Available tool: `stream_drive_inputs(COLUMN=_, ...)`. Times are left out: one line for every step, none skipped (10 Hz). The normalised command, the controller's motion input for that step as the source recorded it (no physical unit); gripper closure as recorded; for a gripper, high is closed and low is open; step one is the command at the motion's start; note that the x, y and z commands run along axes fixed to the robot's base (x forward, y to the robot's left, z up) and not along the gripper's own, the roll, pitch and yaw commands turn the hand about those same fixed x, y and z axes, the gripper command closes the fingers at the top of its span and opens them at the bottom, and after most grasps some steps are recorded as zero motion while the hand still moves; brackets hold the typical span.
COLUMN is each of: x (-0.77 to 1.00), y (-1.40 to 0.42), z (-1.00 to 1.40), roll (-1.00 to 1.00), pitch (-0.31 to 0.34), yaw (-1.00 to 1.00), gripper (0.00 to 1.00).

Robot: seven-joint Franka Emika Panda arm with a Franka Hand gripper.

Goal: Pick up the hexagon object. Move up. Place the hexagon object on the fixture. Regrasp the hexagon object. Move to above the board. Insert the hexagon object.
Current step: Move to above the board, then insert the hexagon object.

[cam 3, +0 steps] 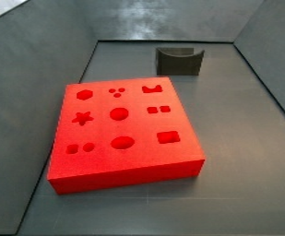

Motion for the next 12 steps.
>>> stream_drive_inputs(x=-0.06, y=0.02, z=0.00, roll=-0.56, pitch=-0.064, yaw=-0.03, gripper=1.00)
stream_drive_inputs(x=-0.05, y=0.02, z=0.00, roll=-0.36, pitch=-0.053, yaw=-0.02, gripper=1.00)
stream_drive_inputs(x=-0.03, y=0.01, z=0.00, roll=-0.23, pitch=-0.041, yaw=-0.01, gripper=1.00)
stream_drive_inputs(x=-0.11, y=0.00, z=0.00, roll=0.00, pitch=-0.016, yaw=0.00, gripper=1.00)
stream_drive_inputs(x=-0.49, y=0.08, z=-0.11, roll=-0.02, pitch=-0.167, yaw=0.18, gripper=1.00)
stream_drive_inputs(x=-0.39, y=0.27, z=-0.09, roll=-0.11, pitch=-0.217, yaw=0.35, gripper=1.00)
stream_drive_inputs(x=-0.60, y=0.17, z=-0.19, roll=-0.07, pitch=-0.207, yaw=0.29, gripper=1.00)
stream_drive_inputs(x=-0.69, y=0.16, z=-0.25, roll=-0.05, pitch=-0.213, yaw=0.27, gripper=1.00)
stream_drive_inputs(x=-0.45, y=0.25, z=-0.27, roll=-0.11, pitch=-0.189, yaw=0.32, gripper=1.00)
stream_drive_inputs(x=-0.62, y=0.08, z=-0.30, roll=-0.06, pitch=-0.214, yaw=0.25, gripper=1.00)
stream_drive_inputs(x=-0.61, y=0.12, z=-0.30, roll=-0.06, pitch=-0.259, yaw=0.28, gripper=1.00)
stream_drive_inputs(x=-0.31, y=0.18, z=-0.24, roll=-0.08, pitch=-0.223, yaw=0.33, gripper=1.00)
